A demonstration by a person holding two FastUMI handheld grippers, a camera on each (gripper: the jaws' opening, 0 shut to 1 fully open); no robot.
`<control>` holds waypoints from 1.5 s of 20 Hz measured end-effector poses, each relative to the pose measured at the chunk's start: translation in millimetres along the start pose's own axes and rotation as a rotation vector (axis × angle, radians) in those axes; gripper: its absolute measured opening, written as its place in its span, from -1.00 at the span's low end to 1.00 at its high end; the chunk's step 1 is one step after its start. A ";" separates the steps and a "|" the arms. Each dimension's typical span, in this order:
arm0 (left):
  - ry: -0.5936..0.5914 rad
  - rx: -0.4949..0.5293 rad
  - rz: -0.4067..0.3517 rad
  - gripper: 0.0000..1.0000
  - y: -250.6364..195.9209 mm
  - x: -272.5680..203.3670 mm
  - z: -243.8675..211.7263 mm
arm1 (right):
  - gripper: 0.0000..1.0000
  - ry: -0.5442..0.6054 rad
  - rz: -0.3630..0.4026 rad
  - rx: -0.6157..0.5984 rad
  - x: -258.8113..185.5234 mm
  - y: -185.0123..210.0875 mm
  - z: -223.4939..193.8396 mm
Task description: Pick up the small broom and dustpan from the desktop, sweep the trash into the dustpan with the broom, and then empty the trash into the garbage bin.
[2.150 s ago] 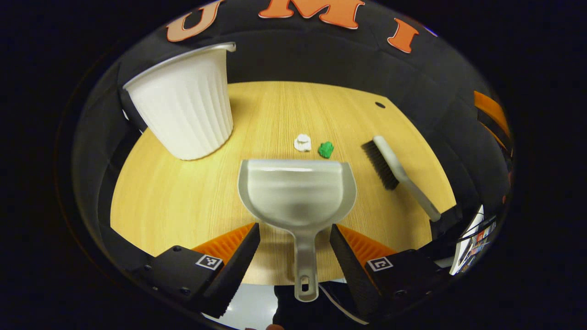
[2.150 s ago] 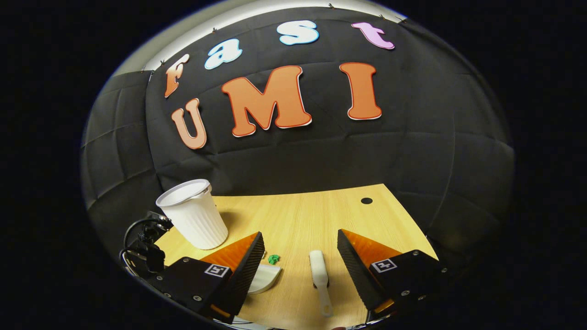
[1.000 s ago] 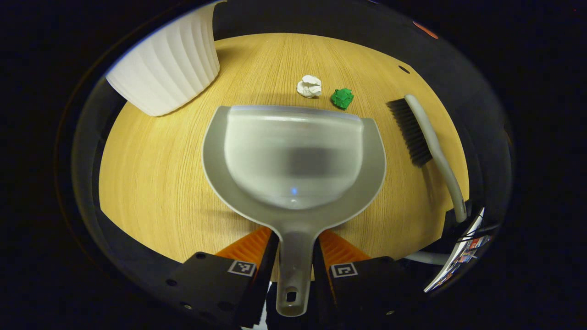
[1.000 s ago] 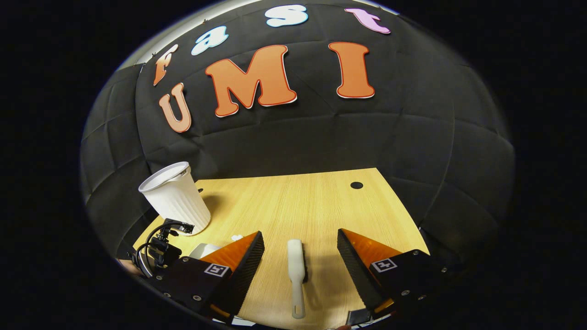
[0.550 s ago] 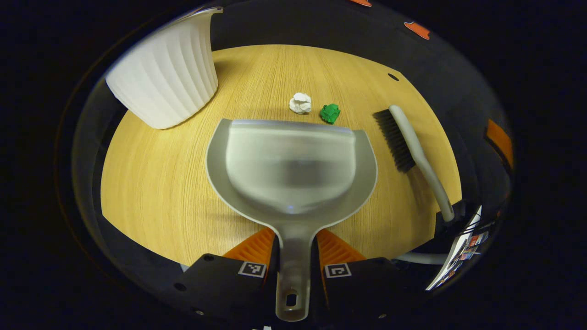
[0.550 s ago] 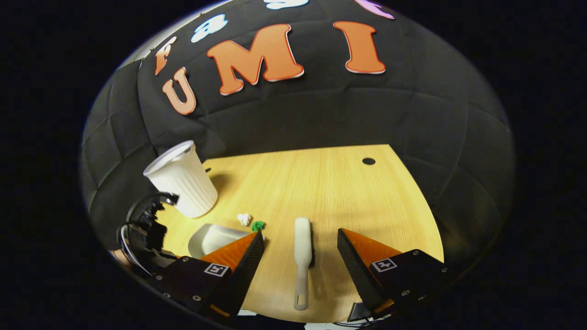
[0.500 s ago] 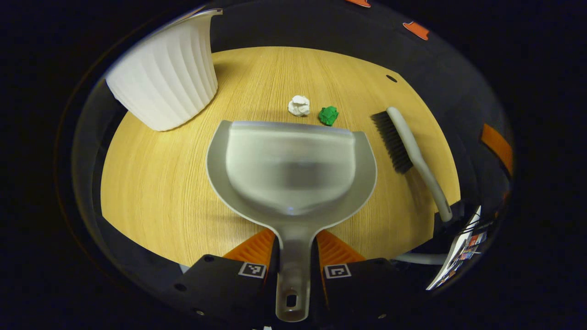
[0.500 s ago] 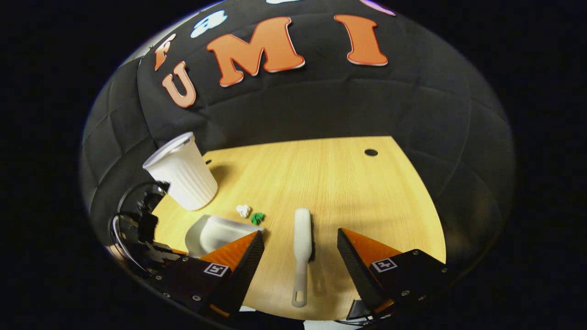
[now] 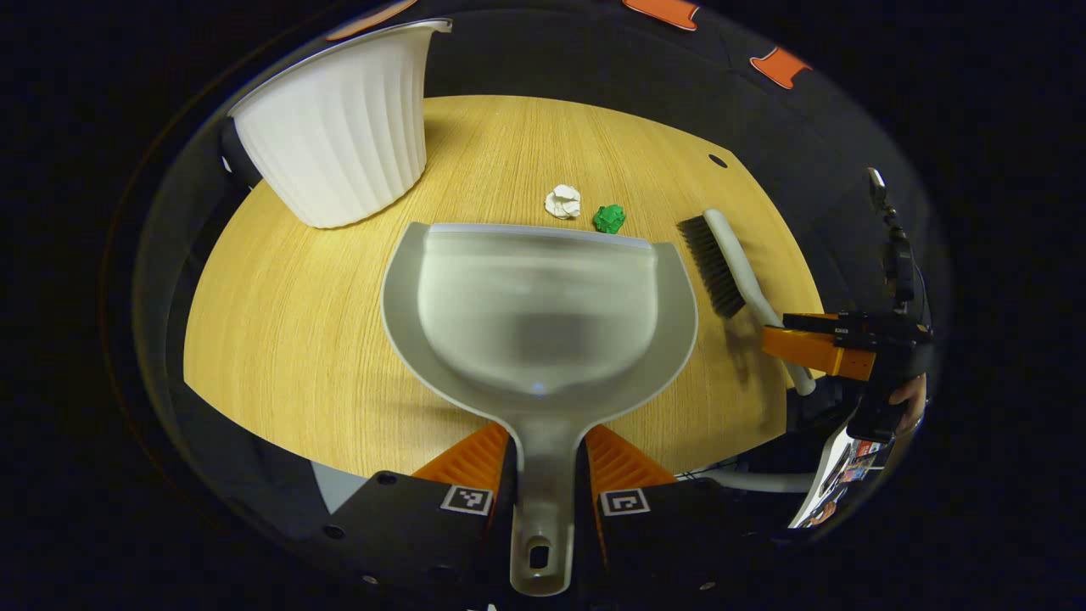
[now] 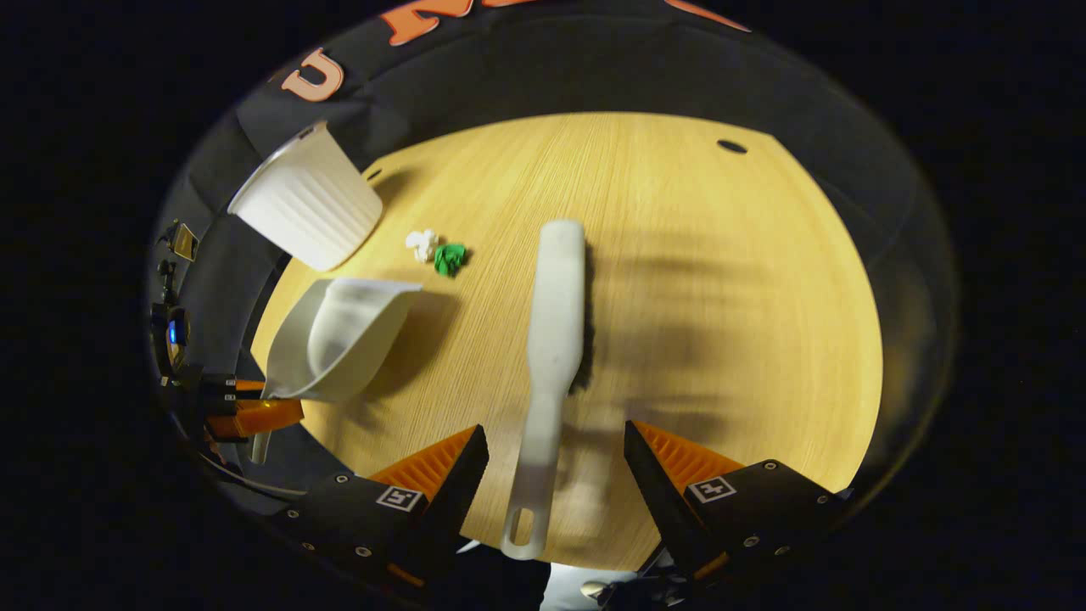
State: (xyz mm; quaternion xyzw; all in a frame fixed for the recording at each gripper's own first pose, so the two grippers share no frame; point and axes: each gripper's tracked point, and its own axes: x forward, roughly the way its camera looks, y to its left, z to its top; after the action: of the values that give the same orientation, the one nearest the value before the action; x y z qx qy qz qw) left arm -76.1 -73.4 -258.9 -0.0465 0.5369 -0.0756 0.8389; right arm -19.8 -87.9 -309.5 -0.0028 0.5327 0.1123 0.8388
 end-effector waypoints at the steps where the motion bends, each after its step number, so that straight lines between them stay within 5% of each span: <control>1: 0.004 0.008 0.000 -0.36 1.6 0.2 0.0 | 0.94 0.024 -0.016 -0.010 1.1 -3.3 -0.7; 7: -0.004 0.040 -0.025 -0.36 14.5 -8.1 10.6 | 0.95 0.145 -0.061 -0.012 18.7 8.5 -9.5; 14: 0.015 0.092 -0.046 -0.36 25.2 -6.5 11.6 | -0.41 0.236 -0.147 -0.050 24.7 1.6 -17.6; 16: 0.024 0.129 -0.046 -0.36 31.1 -9.5 12.6 | -0.58 0.232 -0.186 -0.118 25.2 0.1 -15.8; 21: 0.057 0.251 -0.050 -0.36 43.7 -10.3 14.1 | -0.74 0.198 -0.189 -0.076 22.1 -2.3 11.8; 30: 0.140 0.434 -0.088 -0.36 45.6 -7.7 24.2 | -0.75 0.181 -0.155 -0.239 43.8 1.9 98.9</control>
State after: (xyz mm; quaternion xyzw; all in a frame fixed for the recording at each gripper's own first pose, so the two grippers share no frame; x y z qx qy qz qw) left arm -53.8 -27.2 -249.2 0.1169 0.5626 -0.2288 0.7858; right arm 86.0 -65.6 -305.7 -0.1537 0.5870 0.1088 0.7873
